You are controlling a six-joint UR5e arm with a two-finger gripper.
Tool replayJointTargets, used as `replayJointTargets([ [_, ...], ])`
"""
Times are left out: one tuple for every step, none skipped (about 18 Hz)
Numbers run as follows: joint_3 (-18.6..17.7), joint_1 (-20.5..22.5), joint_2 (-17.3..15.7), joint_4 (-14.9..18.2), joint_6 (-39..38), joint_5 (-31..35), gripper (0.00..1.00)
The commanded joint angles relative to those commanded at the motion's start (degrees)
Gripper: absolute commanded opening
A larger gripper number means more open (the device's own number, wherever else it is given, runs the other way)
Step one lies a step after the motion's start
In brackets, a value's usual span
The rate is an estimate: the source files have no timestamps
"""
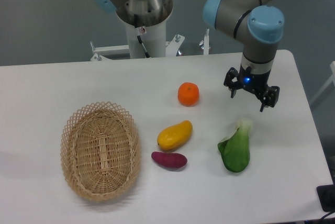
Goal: Pick up the orange from the table
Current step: 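Move the open gripper toward the orange and above it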
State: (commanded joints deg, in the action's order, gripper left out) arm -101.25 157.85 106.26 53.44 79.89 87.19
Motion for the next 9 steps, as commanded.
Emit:
replayJointTargets([
  [-0.09, 0.00, 0.00, -0.17, 0.09, 0.00, 1.00],
  [-0.52, -0.17, -0.09, -0.61, 0.09, 0.00, 1.00],
  [-0.79, -0.26, -0.09, -0.62, 0.09, -0.09, 1.00],
  [-0.97, -0.18, -0.26, -0.62, 0.17, -0.17, 1.00],
  [-0.97, -0.18, -0.35, -0.62, 0.09, -0.26, 1.00],
  [-0.97, -0.18, -0.26, -0.44, -0.44, -0.26, 1.00],
  [-1.05, -0.26, -0.26, -0.35, -0.70, 0.08, 1.00],
  [-1.66, -0.18, -0.35, -0.35, -0.62, 0.09, 1.00],
  [-2.80, -0.09, -0.53, -0.44, -0.62, -0.09, 1.00],
])
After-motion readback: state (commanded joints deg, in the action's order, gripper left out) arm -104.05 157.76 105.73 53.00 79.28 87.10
